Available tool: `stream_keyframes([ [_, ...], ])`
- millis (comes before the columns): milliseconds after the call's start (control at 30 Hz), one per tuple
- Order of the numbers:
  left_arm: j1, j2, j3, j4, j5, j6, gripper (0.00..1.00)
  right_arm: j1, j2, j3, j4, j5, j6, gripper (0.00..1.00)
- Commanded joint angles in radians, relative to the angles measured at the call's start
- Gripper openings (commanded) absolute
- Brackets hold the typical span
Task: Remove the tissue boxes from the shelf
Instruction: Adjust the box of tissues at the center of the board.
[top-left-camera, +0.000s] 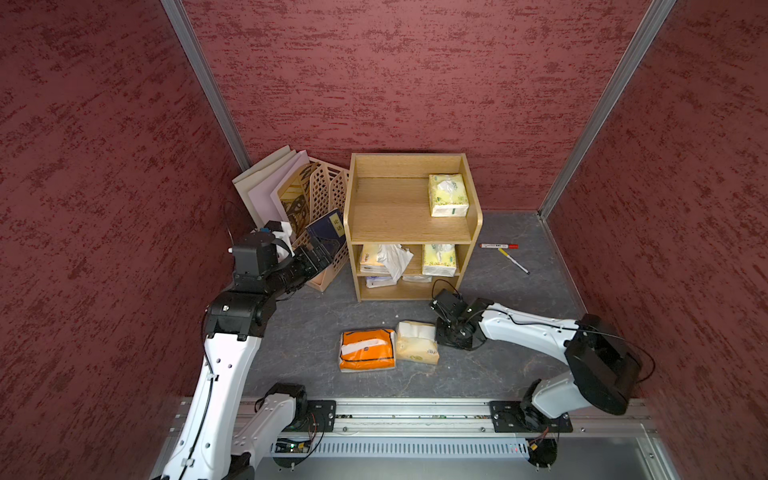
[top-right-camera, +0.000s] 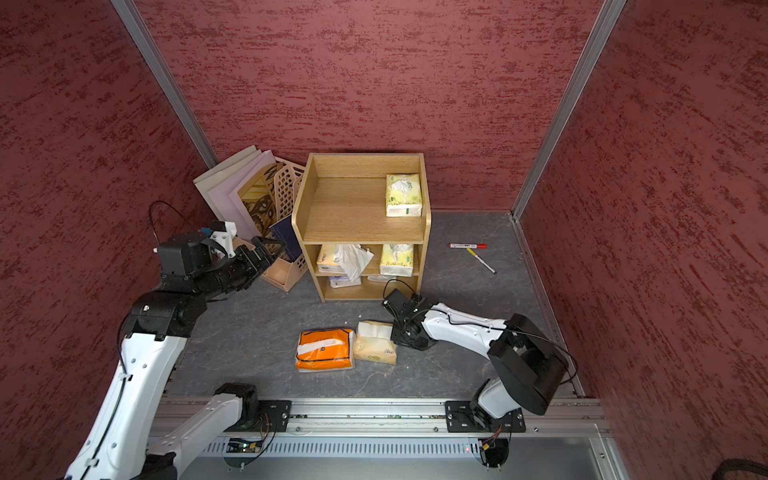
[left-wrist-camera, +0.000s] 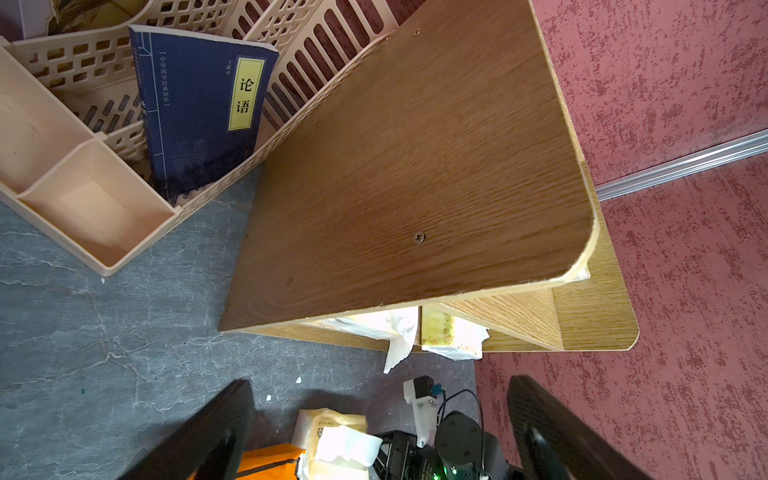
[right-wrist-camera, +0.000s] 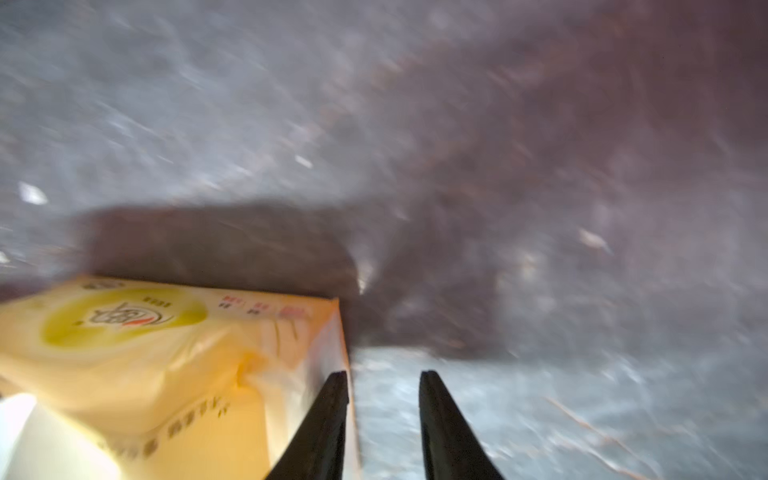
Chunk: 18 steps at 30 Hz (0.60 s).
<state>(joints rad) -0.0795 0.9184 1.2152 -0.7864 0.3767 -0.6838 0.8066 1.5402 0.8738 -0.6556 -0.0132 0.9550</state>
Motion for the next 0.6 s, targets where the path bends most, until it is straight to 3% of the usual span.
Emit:
stream_keyframes([
  [0, -0.003, 0.002, 0.022, 0.002, -0.001, 0.004, 1.0, -0.007, 0.037, 0.079, -0.002, -0.016, -0.06, 0.29],
  [167, -0.01, 0.026, 0.05, 0.016, 0.043, 0.03, 1.0, -0.008, -0.024, 0.102, -0.076, 0.035, -0.054, 0.32],
  [400, -0.054, 0.085, 0.111, 0.035, 0.045, 0.085, 1.0, -0.006, -0.379, 0.069, -0.101, 0.048, -0.115, 0.46],
  [567, -0.099, 0.117, 0.133, 0.094, 0.027, 0.098, 1.0, 0.016, -0.521, 0.197, -0.186, 0.01, -0.218, 0.48],
])
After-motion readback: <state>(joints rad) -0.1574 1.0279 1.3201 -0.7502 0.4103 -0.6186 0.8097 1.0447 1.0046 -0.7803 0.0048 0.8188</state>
